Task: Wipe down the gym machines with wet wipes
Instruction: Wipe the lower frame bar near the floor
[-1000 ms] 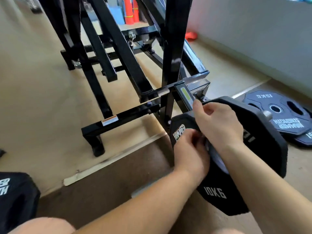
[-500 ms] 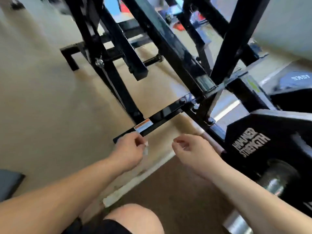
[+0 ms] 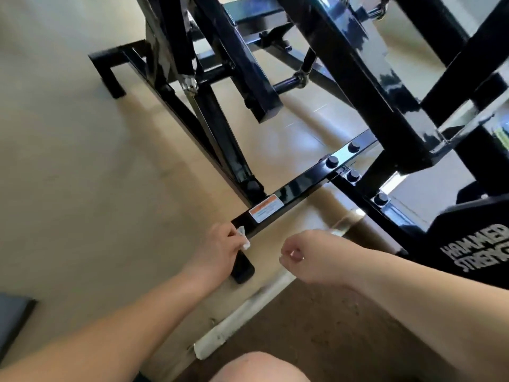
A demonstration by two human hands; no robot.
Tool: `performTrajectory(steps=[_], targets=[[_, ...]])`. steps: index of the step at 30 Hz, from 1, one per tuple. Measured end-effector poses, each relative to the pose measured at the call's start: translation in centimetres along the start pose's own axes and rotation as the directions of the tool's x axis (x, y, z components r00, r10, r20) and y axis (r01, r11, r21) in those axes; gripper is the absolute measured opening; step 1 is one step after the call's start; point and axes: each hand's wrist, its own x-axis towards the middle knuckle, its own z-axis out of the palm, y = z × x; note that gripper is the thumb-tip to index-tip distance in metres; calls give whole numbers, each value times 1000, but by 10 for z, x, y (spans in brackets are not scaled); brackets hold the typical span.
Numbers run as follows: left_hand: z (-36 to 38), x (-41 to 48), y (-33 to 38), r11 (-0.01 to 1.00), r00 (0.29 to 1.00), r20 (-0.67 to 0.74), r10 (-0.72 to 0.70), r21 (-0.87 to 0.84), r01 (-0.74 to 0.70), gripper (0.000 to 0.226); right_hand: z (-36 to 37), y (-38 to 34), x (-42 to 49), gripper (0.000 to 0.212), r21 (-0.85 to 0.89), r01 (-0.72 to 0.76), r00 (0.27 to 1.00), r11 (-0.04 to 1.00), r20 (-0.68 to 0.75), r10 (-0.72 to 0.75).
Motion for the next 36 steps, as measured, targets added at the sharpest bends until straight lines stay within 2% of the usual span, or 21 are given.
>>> performTrajectory(steps=[3, 7, 8, 11, 14, 17, 21, 24, 26, 28, 30, 31, 33, 34, 36], targets=[[-4, 16, 4, 997, 994, -89, 65, -31, -68, 14, -3, 7, 18, 32, 0, 17, 1000, 1000, -5, -17], [-1, 61, 23, 996, 995, -85, -52, -72, 46, 14, 0, 19, 52, 23, 32, 24, 998, 999, -54, -22], [1, 62, 21, 997, 995, -89, -40, -69, 34, 14, 3, 21, 60, 23, 44, 17, 996, 999, -83, -13], [1, 28, -6, 997, 988, -150, 23, -71, -34, 16, 8, 22, 76, 29, 65, 10, 989, 998, -146, 0], [-13, -15, -16, 993, 981, -179, 74, -76, -89, 14, 10, 10, 83, 28, 41, 64, 984, 997, -171, -56], [-11, -2, -8, 996, 985, -162, 57, -57, -67, 14, 13, -8, 93, 25, 67, 101, 977, 993, -195, -86], [-1, 52, 19, 997, 998, -14, -59, -41, 59, 19, 13, -16, 105, 17, 25, 90, 983, 996, -162, -85], [-6, 70, 29, 992, 990, 60, -124, -23, 125, 17, 0, -12, 102, 21, -45, 48, 987, 998, -150, -54], [-5, 67, 25, 967, 976, 46, -215, -133, 219, 12, -12, -8, 99, 29, -96, 76, 980, 992, -177, -92], [-7, 58, 24, 915, 945, 53, -322, -238, 325, 9, -18, -2, 98, 40, -109, 195, 962, 975, -173, -212], [-8, 57, 27, 867, 917, 53, -395, -308, 391, 15, -13, -2, 96, 59, -51, 355, 924, 933, -133, -359], [-10, 60, 29, 852, 906, 38, -422, -324, 410, 15, -5, -6, 95, 65, 33, 402, 907, 915, -150, -393], [-14, 68, 33, 825, 873, 24, -488, -313, 470, 17, 19, -10, 98, 70, 226, 422, 898, 878, -238, -370], [-16, 70, 32, 794, 852, 36, -522, -344, 501, 19, 31, -11, 103, 72, 267, 428, 890, 863, -293, -350], [-24, 72, 34, 685, 809, 103, -578, -477, 550, 24, 51, -3, 114, 70, 227, 443, 864, 868, -366, -345]])
